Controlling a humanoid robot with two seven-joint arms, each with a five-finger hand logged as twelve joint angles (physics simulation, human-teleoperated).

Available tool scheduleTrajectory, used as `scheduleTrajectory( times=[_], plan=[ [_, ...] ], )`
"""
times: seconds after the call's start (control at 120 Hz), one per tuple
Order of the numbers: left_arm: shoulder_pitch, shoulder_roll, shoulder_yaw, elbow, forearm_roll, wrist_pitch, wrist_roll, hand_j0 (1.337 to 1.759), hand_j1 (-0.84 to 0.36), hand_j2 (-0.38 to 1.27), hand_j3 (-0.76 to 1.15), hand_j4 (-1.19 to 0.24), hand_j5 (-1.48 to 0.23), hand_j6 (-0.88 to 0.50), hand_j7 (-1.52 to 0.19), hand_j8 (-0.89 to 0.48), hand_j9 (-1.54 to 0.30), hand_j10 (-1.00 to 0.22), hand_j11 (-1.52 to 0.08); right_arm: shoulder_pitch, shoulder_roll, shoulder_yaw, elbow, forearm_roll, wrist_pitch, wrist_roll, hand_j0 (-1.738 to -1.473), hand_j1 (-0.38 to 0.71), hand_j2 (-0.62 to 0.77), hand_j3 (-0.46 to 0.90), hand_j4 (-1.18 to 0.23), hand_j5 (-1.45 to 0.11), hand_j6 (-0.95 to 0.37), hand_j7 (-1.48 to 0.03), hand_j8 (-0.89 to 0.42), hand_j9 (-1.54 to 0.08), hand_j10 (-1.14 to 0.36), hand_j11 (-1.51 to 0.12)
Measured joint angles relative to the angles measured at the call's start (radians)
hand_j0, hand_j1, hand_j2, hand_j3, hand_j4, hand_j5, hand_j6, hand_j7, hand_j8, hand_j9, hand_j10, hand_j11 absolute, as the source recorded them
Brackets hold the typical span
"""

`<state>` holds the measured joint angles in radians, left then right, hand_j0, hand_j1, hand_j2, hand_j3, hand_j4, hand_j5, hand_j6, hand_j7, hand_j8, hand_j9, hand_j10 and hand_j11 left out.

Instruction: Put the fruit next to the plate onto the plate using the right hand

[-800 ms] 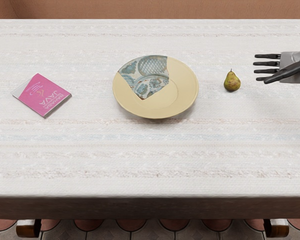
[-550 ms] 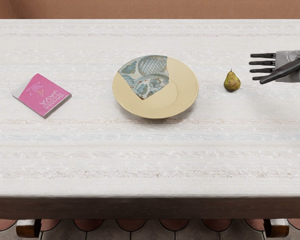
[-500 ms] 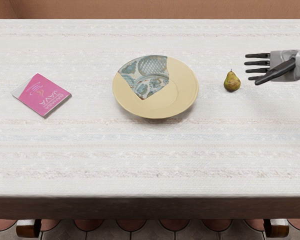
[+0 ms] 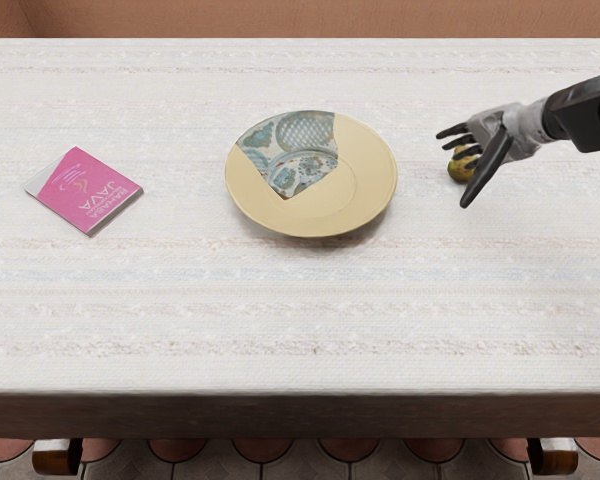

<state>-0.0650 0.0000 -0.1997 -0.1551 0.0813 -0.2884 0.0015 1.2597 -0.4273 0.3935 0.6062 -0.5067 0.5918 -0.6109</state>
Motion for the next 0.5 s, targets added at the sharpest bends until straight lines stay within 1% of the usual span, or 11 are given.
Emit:
scheduleTrajectory(
  times=[0.133,0.233,0.442,0.467,0.5],
  plan=[
    [0.003,0.000,0.000,0.000,0.000,0.000,0.000,1.658,0.32,0.00,0.00,-0.02,-0.03,-0.02,-0.03,-0.02,-0.03,-0.02,-0.03,0.015,0.030,-0.016,0.007,-0.106,-0.063,0.000,-1.658,-0.35,0.00,0.00,0.00,0.00,0.00,0.00,0.00,0.00,0.00,0.00],
    [0.004,0.000,0.000,0.000,0.000,0.000,0.000,1.658,0.32,0.00,0.00,-0.02,-0.03,-0.02,-0.03,-0.02,-0.03,-0.02,-0.03,0.036,0.036,-0.026,0.031,-0.150,-0.115,0.000,-1.658,-0.35,0.00,0.00,0.00,0.00,0.00,0.00,0.00,0.00,0.00,0.00],
    [0.000,0.000,0.000,0.000,0.000,0.000,0.000,1.658,0.32,0.00,0.00,-0.02,-0.03,-0.02,-0.03,-0.02,-0.03,-0.02,-0.03,0.046,0.040,-0.138,0.065,-0.203,-0.331,0.000,-1.658,-0.35,0.00,0.00,0.00,0.00,0.00,0.00,0.00,0.00,0.00,0.00],
    [0.000,0.000,0.000,0.000,0.000,0.000,0.000,1.658,0.32,0.00,0.00,-0.02,-0.03,-0.02,-0.03,-0.02,-0.03,-0.02,-0.03,0.044,0.037,-0.144,0.072,-0.205,-0.355,0.010,-1.658,-0.35,0.00,0.00,0.00,0.00,0.00,0.00,0.00,0.00,0.00,0.00],
    [0.001,0.000,0.000,0.000,0.000,0.000,0.000,1.658,0.32,0.00,0.00,-0.02,-0.03,-0.02,-0.03,-0.02,-0.03,-0.02,-0.03,0.038,0.022,-0.148,0.091,-0.203,-0.377,0.041,-1.658,-0.35,0.00,0.00,0.00,0.00,0.00,0.00,0.00,0.00,0.00,0.00]
  ],
)
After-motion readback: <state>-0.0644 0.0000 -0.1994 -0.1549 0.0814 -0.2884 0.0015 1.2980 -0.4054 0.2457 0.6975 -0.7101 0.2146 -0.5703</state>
